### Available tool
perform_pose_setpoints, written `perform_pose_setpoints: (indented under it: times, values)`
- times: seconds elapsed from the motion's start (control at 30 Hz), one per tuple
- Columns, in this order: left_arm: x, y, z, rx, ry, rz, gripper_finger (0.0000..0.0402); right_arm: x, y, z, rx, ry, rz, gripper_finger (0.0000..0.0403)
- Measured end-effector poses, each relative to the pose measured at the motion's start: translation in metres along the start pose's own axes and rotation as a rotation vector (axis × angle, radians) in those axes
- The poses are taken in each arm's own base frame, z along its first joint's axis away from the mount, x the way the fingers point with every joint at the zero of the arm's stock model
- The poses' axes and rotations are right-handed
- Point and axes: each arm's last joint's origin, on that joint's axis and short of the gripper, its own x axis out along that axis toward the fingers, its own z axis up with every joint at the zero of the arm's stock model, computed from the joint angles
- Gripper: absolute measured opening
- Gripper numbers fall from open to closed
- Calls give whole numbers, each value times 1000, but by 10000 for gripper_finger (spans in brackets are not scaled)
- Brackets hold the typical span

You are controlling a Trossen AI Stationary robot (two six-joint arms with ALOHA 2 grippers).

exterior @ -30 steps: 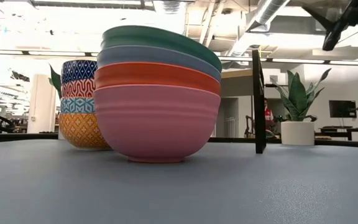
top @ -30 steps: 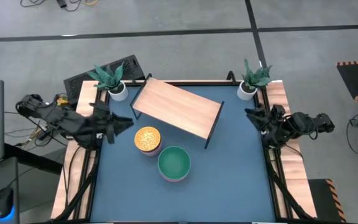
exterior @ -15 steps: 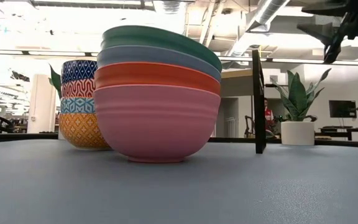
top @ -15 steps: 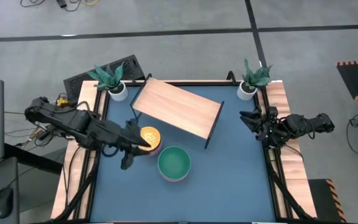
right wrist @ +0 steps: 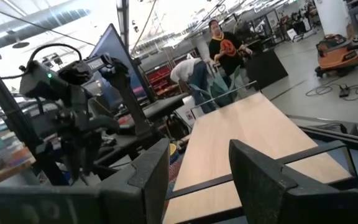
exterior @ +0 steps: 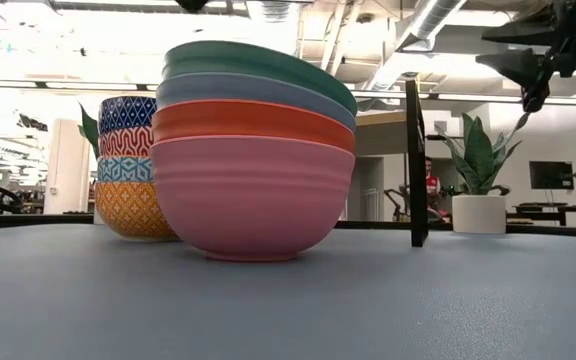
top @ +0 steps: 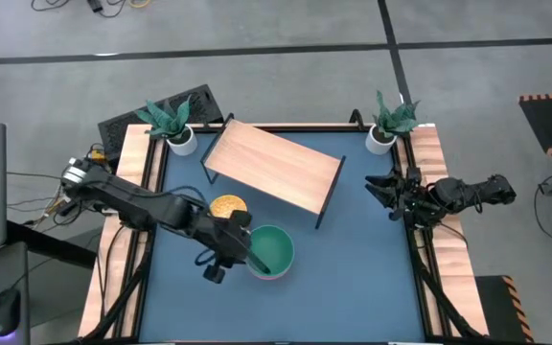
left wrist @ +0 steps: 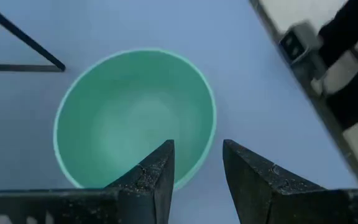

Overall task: Place and stack bowls onto a shelf
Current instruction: Put the green bowl on the shelf

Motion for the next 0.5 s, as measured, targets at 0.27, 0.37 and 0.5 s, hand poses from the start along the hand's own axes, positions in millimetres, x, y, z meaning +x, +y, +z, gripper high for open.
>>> perform_pose_setpoints:
  times: [0.27, 0.37, 0.5]
  values:
    - [35, -1, -5, 128, 93, -68, 121, 0, 0, -1, -5, 16, 18, 191]
    - [41, -1, -6, 167, 109, -84, 121, 0, 0, -1, -8, 19, 17, 191]
    - [46, 1, -8, 193, 126, -64, 121, 0, 0, -1, -8, 19, 17, 191]
